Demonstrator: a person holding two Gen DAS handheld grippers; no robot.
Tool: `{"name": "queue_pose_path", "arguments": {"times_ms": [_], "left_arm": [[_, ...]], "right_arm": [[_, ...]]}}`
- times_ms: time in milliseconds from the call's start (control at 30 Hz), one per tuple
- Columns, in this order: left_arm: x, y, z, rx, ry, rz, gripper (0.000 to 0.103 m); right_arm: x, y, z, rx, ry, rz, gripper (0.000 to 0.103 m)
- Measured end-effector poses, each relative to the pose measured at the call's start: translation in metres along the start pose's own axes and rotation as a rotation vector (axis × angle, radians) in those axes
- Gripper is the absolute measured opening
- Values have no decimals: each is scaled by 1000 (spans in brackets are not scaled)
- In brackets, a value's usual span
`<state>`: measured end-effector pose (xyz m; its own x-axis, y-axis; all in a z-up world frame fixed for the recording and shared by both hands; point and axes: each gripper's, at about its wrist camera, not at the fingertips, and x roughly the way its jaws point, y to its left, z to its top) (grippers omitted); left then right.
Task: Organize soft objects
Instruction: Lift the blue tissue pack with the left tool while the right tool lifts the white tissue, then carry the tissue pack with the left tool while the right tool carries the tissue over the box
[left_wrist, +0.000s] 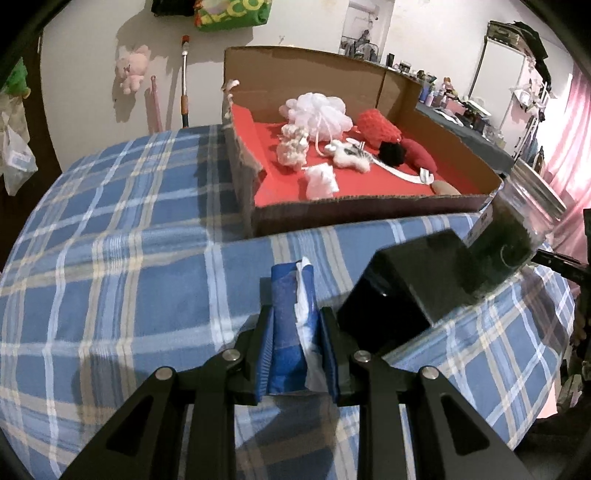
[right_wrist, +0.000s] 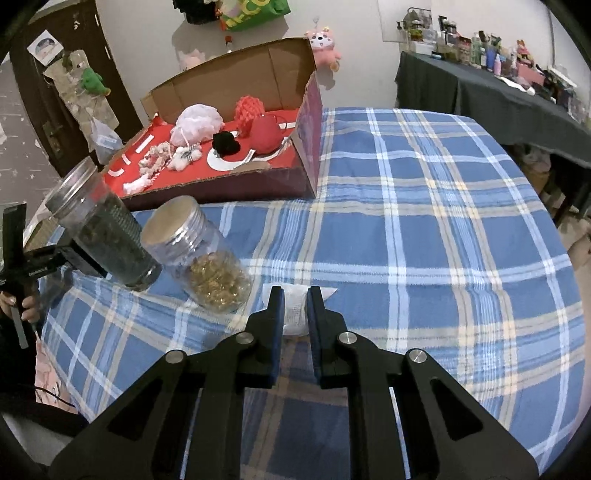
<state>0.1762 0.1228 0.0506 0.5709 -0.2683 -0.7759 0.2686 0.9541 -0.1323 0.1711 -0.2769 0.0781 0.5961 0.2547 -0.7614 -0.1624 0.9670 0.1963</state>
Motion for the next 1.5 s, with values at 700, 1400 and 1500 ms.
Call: {"name": "queue_pose_path", "arguments": {"times_ms": [700,1400,1500], "left_arm": [[-8,-3,-23,-23,-5,3,32],[-22,-9,-18,6,-55,11,24],[-25,-8,-15,17,-61,16,24]], "right_arm": [[5,11,-11,-52,-26,-73,65],[-8,16,-9,-77,-68,-70,15],[-8,16,-5,-83,-68,-66,15]]}}
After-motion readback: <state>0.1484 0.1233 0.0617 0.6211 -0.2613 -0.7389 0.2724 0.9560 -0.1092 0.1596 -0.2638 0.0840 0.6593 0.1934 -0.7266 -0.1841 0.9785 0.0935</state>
